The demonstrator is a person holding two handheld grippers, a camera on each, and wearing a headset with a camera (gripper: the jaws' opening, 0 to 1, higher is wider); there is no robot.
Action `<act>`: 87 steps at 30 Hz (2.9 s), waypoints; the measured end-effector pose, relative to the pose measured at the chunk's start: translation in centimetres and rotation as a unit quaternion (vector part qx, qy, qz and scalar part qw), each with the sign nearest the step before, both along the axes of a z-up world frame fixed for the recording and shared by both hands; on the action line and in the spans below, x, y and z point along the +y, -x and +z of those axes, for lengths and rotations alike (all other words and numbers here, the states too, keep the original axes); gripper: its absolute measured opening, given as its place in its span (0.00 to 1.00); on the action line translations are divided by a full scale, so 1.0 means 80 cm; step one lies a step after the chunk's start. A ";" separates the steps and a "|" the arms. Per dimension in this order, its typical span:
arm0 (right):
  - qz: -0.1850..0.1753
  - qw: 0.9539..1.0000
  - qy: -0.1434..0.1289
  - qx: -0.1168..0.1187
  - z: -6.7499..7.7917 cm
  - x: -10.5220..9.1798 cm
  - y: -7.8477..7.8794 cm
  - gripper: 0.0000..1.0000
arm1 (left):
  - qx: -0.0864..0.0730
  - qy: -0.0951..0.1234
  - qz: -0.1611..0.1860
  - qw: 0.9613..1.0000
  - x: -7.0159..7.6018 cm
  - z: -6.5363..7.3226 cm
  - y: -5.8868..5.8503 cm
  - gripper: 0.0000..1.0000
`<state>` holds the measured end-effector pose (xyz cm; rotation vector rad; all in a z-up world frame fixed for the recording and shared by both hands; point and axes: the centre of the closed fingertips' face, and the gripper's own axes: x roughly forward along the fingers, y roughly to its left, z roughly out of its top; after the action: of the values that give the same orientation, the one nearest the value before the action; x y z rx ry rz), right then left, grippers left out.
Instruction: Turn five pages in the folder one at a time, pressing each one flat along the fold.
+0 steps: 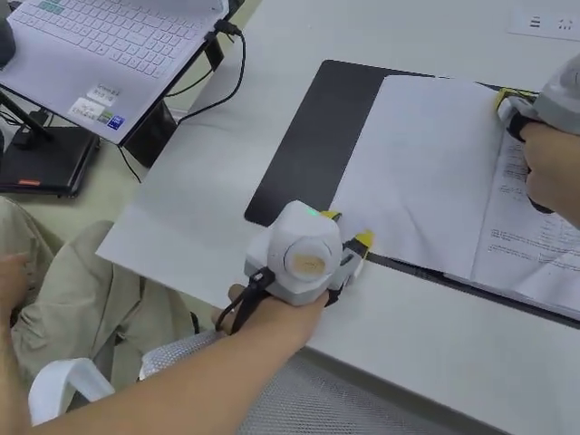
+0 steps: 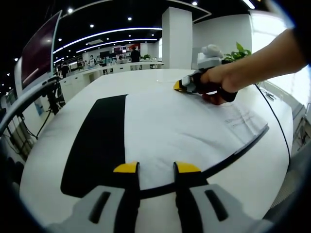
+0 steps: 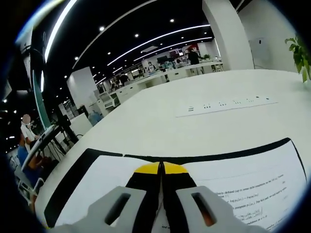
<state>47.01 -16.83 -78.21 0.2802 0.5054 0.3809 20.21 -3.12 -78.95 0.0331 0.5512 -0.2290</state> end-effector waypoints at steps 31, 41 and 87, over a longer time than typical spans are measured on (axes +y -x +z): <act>0.029 0.998 -0.054 0.004 0.013 0.008 0.101 0.00 | -0.003 -0.001 -0.002 1.000 -0.002 0.001 -0.002 0.27; 0.034 0.997 -0.061 0.009 0.023 0.009 0.139 0.00 | -0.003 -0.002 -0.003 1.000 0.000 0.000 -0.001 0.27; 0.190 0.981 -0.018 0.030 -0.001 0.010 0.338 0.00 | -0.003 -0.003 -0.012 1.000 0.000 0.000 0.001 0.27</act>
<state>19.97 -16.04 -78.29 0.2302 0.6135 0.7553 20.11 -3.12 -78.92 0.0467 0.5467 -0.2503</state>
